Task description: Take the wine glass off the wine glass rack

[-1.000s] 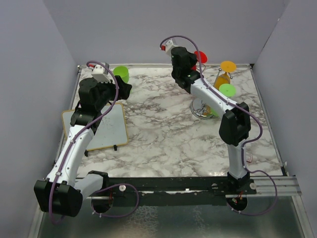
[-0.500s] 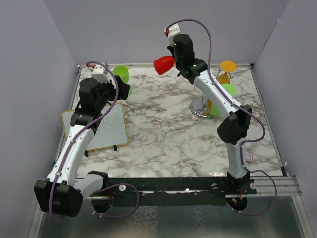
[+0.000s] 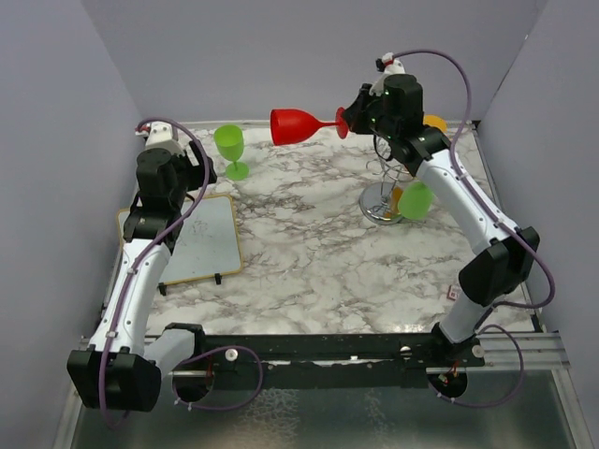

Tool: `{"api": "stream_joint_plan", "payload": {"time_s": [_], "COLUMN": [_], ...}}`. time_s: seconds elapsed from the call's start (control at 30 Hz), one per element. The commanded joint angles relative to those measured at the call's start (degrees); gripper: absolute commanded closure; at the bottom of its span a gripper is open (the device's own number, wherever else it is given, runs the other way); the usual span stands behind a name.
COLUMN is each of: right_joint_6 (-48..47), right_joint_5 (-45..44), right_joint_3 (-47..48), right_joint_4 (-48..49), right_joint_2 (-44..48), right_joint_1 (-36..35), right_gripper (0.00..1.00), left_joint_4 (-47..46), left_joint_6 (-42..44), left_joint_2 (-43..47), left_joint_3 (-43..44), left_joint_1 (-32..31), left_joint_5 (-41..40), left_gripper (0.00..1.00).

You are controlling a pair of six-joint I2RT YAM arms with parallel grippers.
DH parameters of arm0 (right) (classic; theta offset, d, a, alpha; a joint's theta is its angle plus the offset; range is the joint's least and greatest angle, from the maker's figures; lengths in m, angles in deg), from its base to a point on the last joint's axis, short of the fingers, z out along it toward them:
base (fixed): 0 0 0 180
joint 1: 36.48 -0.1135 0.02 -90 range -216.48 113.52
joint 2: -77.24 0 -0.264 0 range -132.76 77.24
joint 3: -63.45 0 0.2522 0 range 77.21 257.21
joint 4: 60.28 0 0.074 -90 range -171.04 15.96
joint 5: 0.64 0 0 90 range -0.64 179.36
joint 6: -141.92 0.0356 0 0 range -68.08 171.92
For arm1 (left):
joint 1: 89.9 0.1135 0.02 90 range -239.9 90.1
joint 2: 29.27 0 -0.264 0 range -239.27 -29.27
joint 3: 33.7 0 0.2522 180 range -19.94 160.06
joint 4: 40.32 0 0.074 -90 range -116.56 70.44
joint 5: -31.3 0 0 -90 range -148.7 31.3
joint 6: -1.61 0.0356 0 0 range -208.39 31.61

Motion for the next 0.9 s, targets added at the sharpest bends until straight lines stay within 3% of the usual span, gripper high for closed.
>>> {"api": "stream_joint_plan", "payload": {"time_s": [0.0, 0.13, 0.4, 0.5, 0.67, 0.87], "right_joint_6": [14.6, 18.3, 16.4, 16.1, 24.1, 36.3], "right_joint_5": [13.6, 18.8, 12.7, 9.5, 9.2, 9.0], "right_joint_3": [-10.0, -20.6, -42.6, -49.8, -58.8, -69.4], "right_joint_4": [8.2, 15.4, 20.6, 20.0, 18.5, 21.5], "right_joint_2": [8.9, 19.5, 41.4, 48.4, 57.0, 62.8], "right_joint_1": [0.1, 0.1, 0.0, 0.0, 0.1, 0.0], "right_gripper": [0.99, 0.99, 0.99, 0.99, 0.99, 0.99], "left_joint_4": [-0.9, -2.3, -10.3, -8.6, -11.1, -11.5], "left_joint_6": [-1.5, -1.8, -3.9, -10.1, -22.2, -31.1], "left_joint_2": [0.0, -0.5, -0.2, 0.9, 6.0, 13.4], "left_joint_3": [0.4, -0.2, -3.9, -5.7, -11.9, -15.6], "left_joint_1": [1.0, 1.0, 1.0, 1.0, 1.0, 0.9], "left_joint_5": [-0.4, 4.4, 24.5, 32.0, 46.0, 52.7], "left_gripper": [0.18, 0.16, 0.15, 0.14, 0.14, 0.14]}}
